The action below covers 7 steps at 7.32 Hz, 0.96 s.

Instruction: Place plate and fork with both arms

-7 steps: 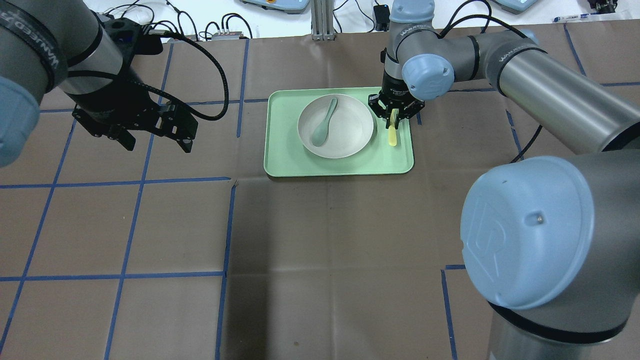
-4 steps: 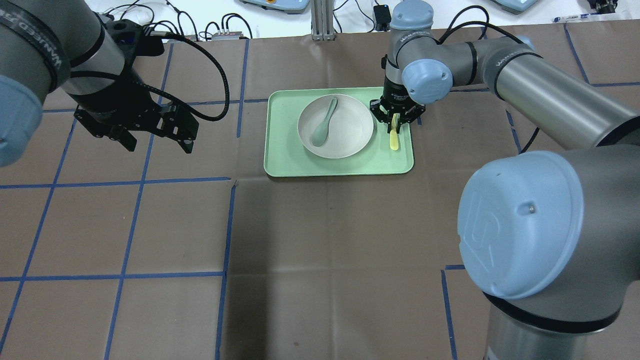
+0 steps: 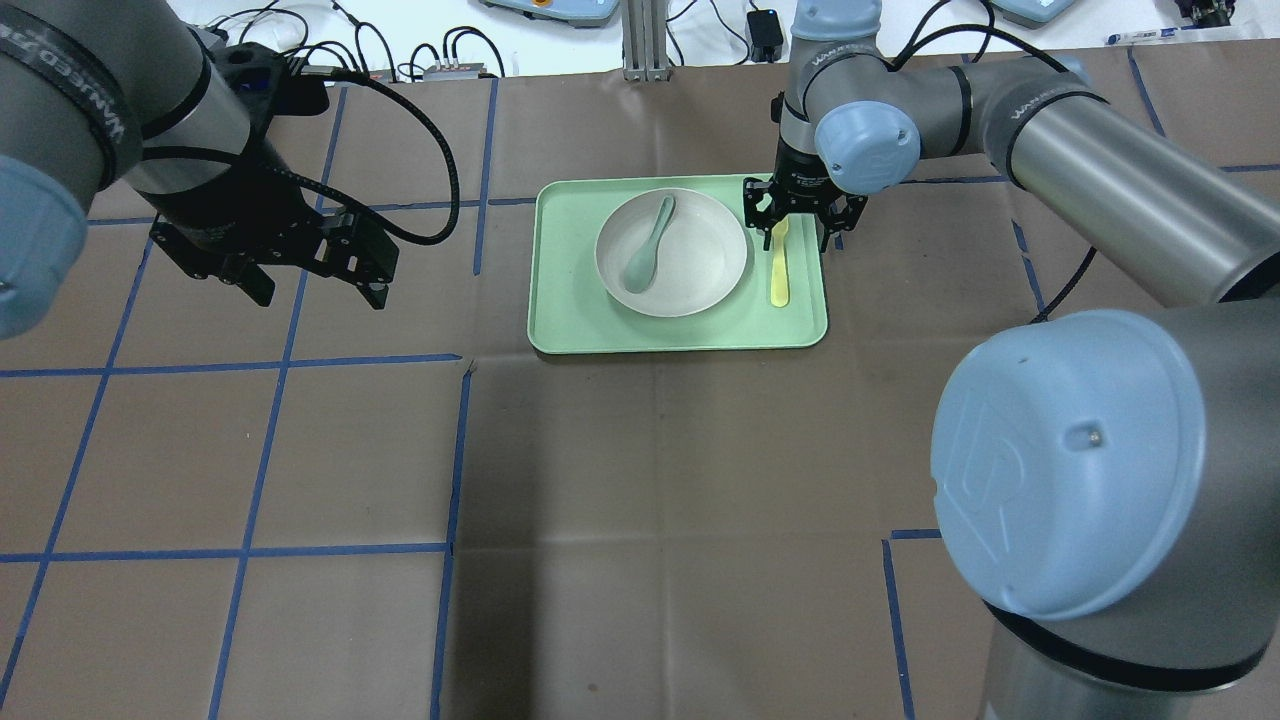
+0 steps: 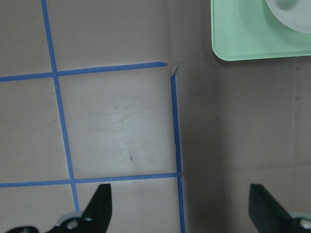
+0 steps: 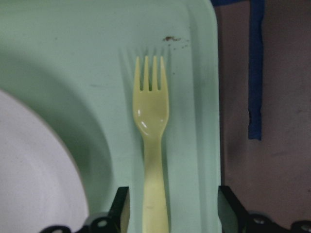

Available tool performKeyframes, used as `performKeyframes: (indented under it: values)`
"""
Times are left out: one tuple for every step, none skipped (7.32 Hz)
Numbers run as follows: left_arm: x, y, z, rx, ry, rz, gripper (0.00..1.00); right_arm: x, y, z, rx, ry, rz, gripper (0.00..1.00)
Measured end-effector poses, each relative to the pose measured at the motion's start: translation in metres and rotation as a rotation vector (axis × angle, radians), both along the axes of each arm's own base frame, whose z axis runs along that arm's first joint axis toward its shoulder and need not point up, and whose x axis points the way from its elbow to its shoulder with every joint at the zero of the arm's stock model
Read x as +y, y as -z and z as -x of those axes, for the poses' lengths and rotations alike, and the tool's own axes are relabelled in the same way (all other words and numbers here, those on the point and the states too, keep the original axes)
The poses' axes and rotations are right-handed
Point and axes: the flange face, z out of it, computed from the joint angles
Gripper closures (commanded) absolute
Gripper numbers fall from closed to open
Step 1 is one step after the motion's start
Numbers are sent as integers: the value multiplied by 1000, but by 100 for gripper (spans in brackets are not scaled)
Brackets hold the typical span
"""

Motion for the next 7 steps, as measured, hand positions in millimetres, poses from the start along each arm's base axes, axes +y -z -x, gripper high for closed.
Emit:
performKeyframes:
  values:
    - [0, 0, 0, 2, -3, 1, 0, 8, -26, 5, -1, -11, -7, 0]
    - [-1, 0, 0, 4, -6, 0, 0, 20, -59, 17, -4, -26, -21, 0]
    - [-2, 1, 1, 6, -8, 0, 0, 37, -99, 33, -8, -40, -37, 0]
    - [-3, 1, 1, 7, -10, -2, 0, 60, -133, 47, -12, -47, -47, 0]
    - [-3, 1, 1, 8, -11, -2, 0, 89, -157, 61, -15, -46, -46, 0]
    - [-3, 1, 1, 8, -11, -1, 0, 117, -177, 73, -17, -38, -29, 0]
    - [-3, 1, 1, 7, -11, -1, 0, 142, -199, 80, -16, -28, 4, 0]
